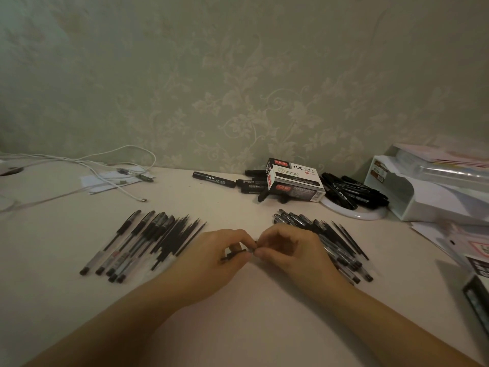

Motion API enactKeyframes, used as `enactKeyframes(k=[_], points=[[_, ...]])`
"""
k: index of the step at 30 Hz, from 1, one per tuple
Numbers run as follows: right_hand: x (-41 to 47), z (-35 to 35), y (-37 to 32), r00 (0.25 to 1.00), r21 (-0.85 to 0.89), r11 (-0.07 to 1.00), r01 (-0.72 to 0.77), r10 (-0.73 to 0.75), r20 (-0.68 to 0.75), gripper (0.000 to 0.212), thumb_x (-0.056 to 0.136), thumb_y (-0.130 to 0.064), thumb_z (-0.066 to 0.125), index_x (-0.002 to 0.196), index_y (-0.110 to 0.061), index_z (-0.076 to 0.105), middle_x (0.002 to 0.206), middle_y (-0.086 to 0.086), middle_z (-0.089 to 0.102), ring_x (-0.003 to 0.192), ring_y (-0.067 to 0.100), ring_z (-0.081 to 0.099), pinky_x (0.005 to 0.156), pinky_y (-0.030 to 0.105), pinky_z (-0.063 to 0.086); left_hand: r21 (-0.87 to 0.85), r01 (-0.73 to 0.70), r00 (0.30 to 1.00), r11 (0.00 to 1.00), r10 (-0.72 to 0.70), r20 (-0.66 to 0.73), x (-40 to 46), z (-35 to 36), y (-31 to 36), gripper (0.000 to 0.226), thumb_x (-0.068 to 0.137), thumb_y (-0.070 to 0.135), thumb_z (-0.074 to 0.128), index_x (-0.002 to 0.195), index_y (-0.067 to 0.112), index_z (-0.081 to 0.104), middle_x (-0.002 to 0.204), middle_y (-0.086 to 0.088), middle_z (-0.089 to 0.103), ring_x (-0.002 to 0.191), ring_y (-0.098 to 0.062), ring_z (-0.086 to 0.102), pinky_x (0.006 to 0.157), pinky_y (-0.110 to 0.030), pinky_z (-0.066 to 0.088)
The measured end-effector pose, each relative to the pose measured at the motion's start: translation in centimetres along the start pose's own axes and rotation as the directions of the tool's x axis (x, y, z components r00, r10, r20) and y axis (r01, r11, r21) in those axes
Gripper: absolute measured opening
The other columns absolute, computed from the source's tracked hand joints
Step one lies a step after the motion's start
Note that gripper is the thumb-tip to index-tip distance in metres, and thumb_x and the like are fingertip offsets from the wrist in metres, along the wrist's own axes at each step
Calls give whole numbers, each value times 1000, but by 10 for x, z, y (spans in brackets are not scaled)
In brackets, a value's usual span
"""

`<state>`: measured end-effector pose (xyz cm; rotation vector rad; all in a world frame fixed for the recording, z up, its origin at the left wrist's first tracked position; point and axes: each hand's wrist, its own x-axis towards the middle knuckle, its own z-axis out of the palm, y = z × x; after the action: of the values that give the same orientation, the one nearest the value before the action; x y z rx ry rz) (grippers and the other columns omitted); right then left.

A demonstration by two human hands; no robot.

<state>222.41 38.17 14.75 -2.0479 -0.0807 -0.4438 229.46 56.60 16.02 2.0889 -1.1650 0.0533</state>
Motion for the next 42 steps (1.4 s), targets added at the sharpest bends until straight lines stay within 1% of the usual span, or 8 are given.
enactKeyframes(k=[6, 15, 19, 22, 28, 35, 40, 42], points=[[0, -1, 3, 1000, -5, 1000, 16, -16, -15, 15, 81, -11, 78, 94, -20, 78, 88, -6, 75, 83, 9, 71, 77, 20, 54, 47, 21, 1000, 999, -19, -24, 0, 1, -2, 15, 94, 26, 57, 106, 30, 65, 93, 12, 62, 87, -2, 56, 75, -16, 47], [2, -1, 3, 999, -12, 1000, -12, 12, 35, 8, 91, -24, 69, 91, -27, 77, 80, -8, 73, 75, 3, 67, 70, 16, 51, 134, -35, 998, 990, 41, -49, 3, 0, 0, 17, 94, 29, 58, 106, 25, 69, 94, 11, 67, 84, -1, 56, 75, -9, 41], [1, 1, 1, 999, -108, 994, 19, -15, 38, 32, 95, -44, 54, 73, -24, 67, 58, -13, 58, 54, -2, 49, 55, 11, 39, 114, -66, 993, 991, 77, -92, 3, 1, 4, 16, 91, 26, 63, 104, 24, 71, 92, 11, 69, 83, -1, 58, 73, -8, 42], [1, 4, 0, 999, -139, 989, 50, -47, 26, 44, 95, -52, 45, 66, -24, 62, 54, -17, 54, 52, -1, 48, 56, 12, 37, 107, -66, 992, 992, 77, -104, 2, 3, 4, 15, 90, 26, 64, 103, 25, 71, 92, 12, 69, 83, 0, 59, 72, -9, 43], [2, 2, 4, 998, -162, 986, 43, -35, 54, 8, 94, -41, 59, 91, -35, 62, 83, -14, 64, 68, 0, 56, 64, 14, 46, 74, -34, 991, 997, 44, -128, 3, 0, 1, 15, 91, 26, 62, 103, 24, 71, 90, 14, 68, 85, 3, 59, 73, -4, 41], [2, 3, 2, 995, -61, 998, 24, -18, 101, 44, 98, -48, 47, 65, -20, 54, 59, -6, 51, 56, 5, 47, 58, 19, 42, 46, -54, 993, 997, 59, -104, 2, 3, 1, 14, 90, 26, 63, 103, 27, 70, 89, 17, 66, 87, 4, 58, 73, -4, 41], [2, 2, 2, 996, -105, 994, 33, -24, 85, 14, 95, -45, 55, 90, -33, 62, 80, -9, 66, 66, -1, 57, 63, 15, 46, 8, -14, 994, 1000, 15, -110, 2, 3, -2, 12, 91, 24, 63, 100, 26, 71, 85, 18, 66, 85, 4, 59, 72, -5, 42], [2, 1, 4, 995, -118, 992, 44, -33, 93, 15, 97, -39, 55, 88, -31, 63, 75, -9, 64, 66, 0, 55, 64, 15, 46, -8, -20, 994, 1000, 19, -107, 2, 3, -2, 12, 90, 24, 63, 100, 27, 71, 84, 19, 66, 85, 5, 59, 72, -5, 42]])
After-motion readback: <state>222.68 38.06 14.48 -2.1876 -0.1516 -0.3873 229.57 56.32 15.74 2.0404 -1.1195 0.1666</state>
